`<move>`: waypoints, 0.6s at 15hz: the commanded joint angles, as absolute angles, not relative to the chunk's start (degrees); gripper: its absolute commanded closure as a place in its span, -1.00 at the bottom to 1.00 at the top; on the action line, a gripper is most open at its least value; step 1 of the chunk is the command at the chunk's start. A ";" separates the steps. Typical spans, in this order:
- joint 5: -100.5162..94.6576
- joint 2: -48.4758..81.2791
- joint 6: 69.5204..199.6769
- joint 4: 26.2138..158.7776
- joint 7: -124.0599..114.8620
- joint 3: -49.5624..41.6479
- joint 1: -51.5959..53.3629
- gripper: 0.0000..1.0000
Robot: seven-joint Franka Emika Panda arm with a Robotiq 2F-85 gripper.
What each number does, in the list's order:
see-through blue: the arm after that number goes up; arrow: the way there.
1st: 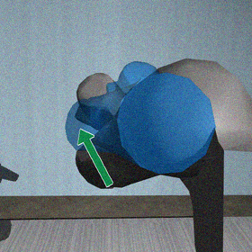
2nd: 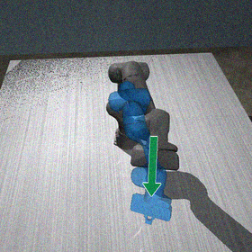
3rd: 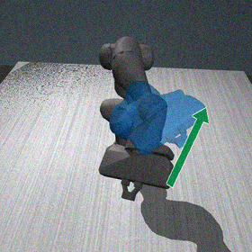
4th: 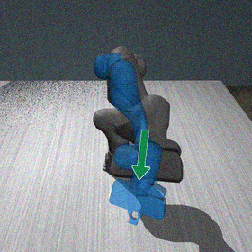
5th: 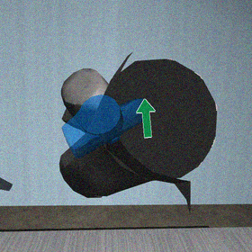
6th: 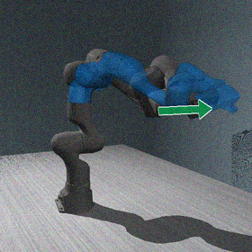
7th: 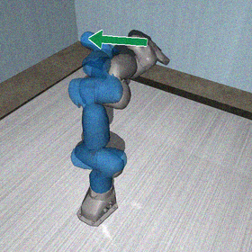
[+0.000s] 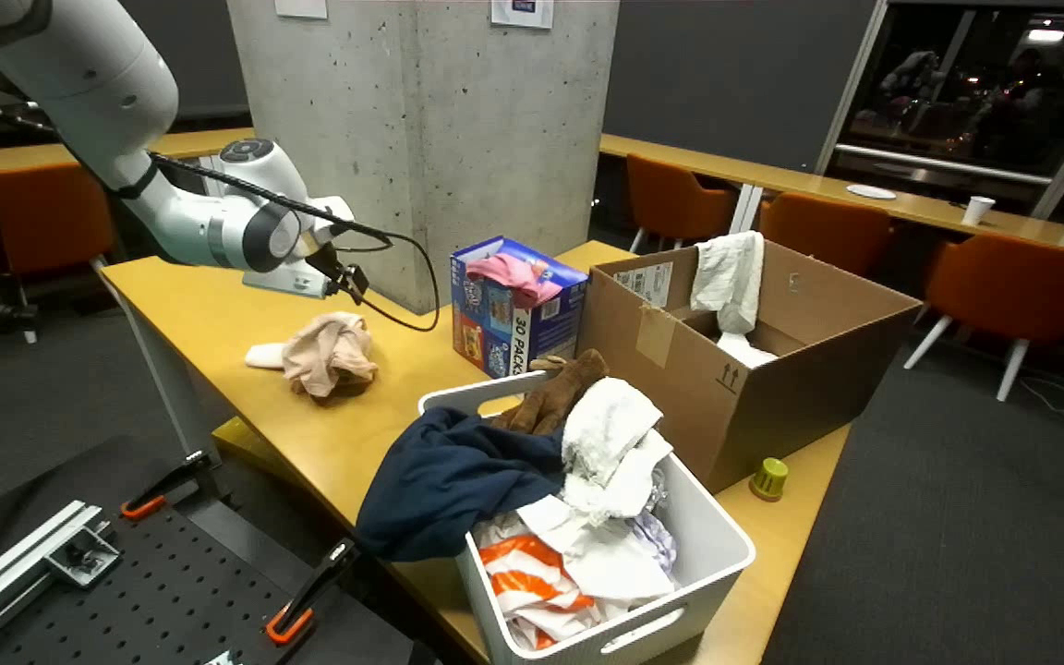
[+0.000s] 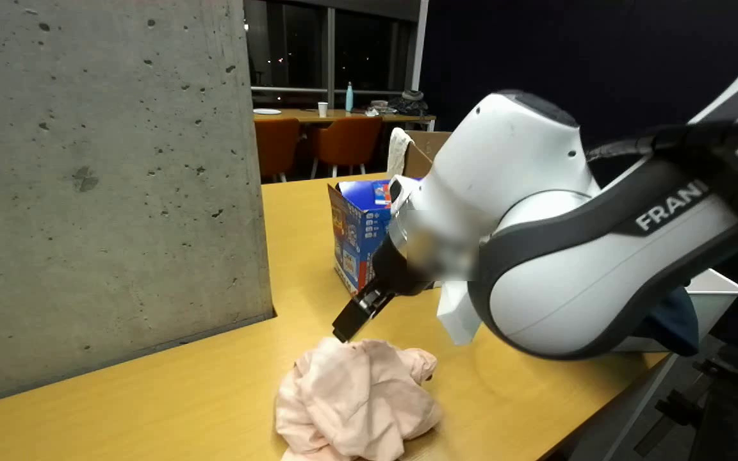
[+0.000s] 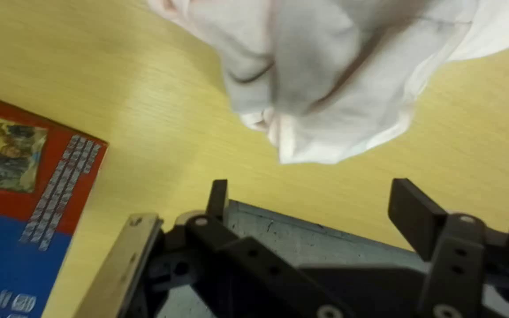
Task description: Wrap the reddish with the pink shirt and put them inside the white basket
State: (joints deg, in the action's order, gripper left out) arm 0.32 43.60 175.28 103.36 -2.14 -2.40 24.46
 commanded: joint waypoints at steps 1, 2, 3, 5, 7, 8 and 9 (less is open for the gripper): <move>-1.98 36.81 174.57 109.07 -3.94 -4.68 24.65 -1.00; -2.09 36.52 174.41 109.34 -3.80 -4.66 24.23 -1.00; -1.98 36.67 174.27 109.28 -3.50 -4.04 23.43 -1.00; -1.55 38.09 174.17 108.62 -2.96 -2.09 22.02 -1.00; -1.22 39.68 174.12 108.14 -2.61 -0.09 21.25 -1.00; -1.01 40.33 174.17 108.05 -2.36 1.16 20.63 -1.00; -0.79 40.95 174.28 108.09 -2.06 2.51 19.97 -1.00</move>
State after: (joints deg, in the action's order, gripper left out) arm 0.10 39.56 174.77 108.59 -2.19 -1.24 22.31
